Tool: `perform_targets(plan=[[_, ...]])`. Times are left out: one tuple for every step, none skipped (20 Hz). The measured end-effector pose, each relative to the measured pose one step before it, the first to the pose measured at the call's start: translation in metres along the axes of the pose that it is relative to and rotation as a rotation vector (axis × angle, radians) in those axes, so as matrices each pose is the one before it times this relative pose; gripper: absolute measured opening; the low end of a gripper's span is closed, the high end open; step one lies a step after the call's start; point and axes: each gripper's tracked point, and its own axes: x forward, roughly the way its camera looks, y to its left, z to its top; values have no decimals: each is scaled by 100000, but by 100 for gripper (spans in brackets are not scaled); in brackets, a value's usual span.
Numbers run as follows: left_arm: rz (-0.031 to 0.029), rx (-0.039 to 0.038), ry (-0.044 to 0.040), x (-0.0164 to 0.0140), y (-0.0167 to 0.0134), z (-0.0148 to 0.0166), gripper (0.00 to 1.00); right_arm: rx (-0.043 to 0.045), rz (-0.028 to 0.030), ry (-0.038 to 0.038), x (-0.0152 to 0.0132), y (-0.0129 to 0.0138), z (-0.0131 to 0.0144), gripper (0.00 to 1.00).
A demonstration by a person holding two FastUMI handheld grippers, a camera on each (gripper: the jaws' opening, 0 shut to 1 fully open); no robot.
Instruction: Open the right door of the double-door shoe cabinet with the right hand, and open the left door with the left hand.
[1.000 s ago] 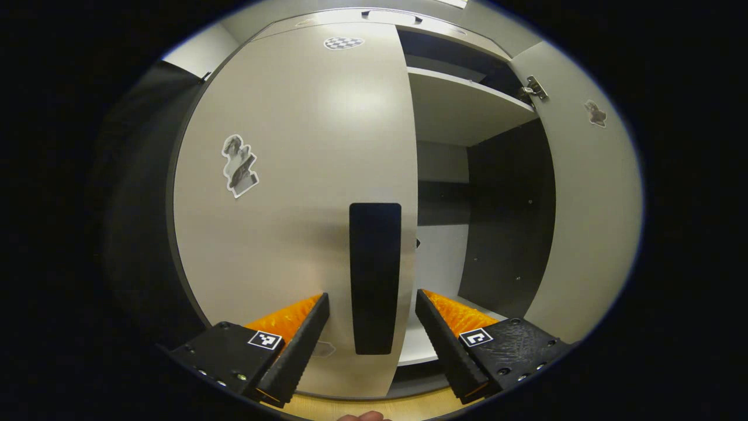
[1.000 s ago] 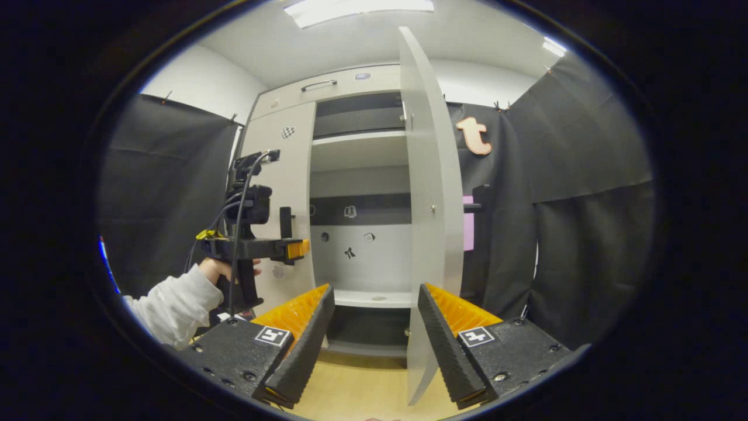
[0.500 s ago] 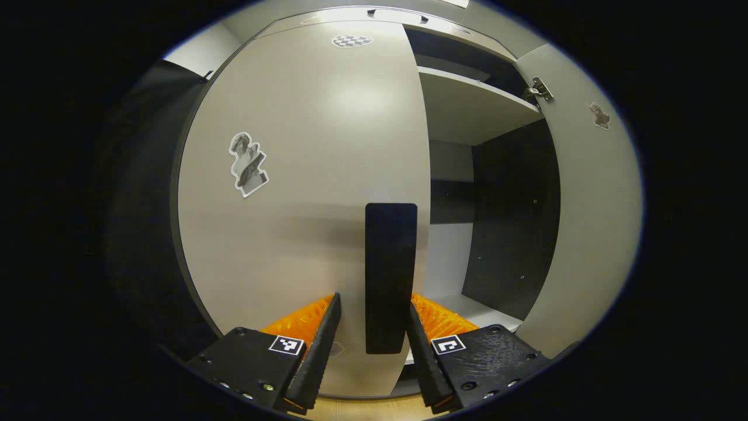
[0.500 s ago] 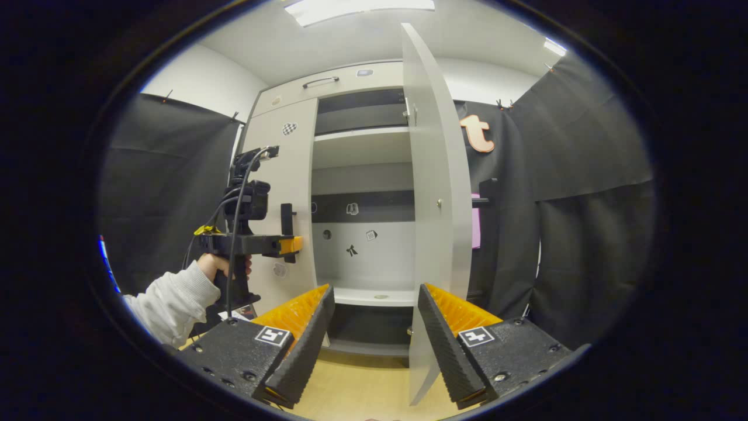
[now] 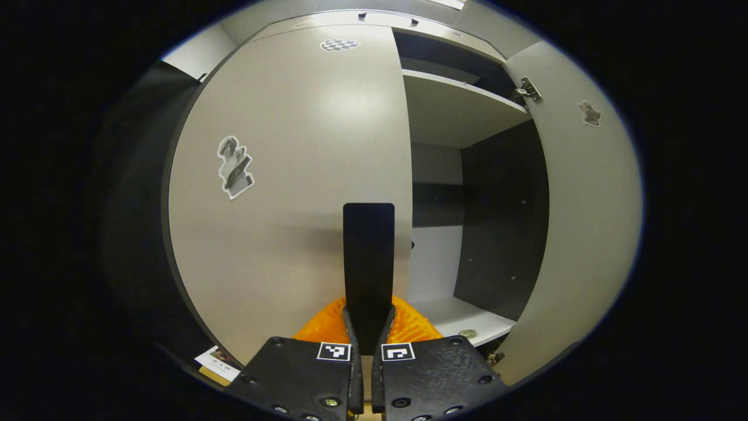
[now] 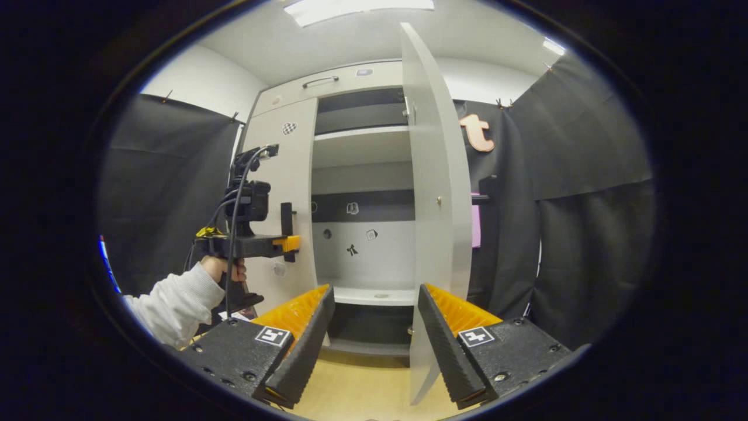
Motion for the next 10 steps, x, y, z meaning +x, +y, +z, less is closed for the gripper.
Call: perform_targets(plan=[[-502,511,-164,-50,-53,11,5,-72,-178,138,115,-1,-25,90],[364,400,-471,-17,71,7,5,44,-449,216,38,-86,-94,90],[1080,604,-283,-96,72,-23,5,317,-231,304,30,-46,-106,90],[1392,-58,-305,-82,29,7,5,407,-197,435,11,-20,-203,90],[662,738,272,-126,12,-38,5,537,-356,251,-90,-84,-45,90],[-45,-190,578,-186,-18,-64,5,448,-521,-130,-188,-173,153,90],[-566,-809,507,-321,9,-17,5,246,-595,-305,-129,-22,12,90],[-929,-589,611,-527,-10,6,5,198,-688,-247,-226,-100,-71,90],[-985,-149,141,-645,-23,58,5,262,-508,-411,-261,-13,12,90],[-814,28,-28,-810,-91,70,5,351,-387,-370,-276,-14,105,90]])
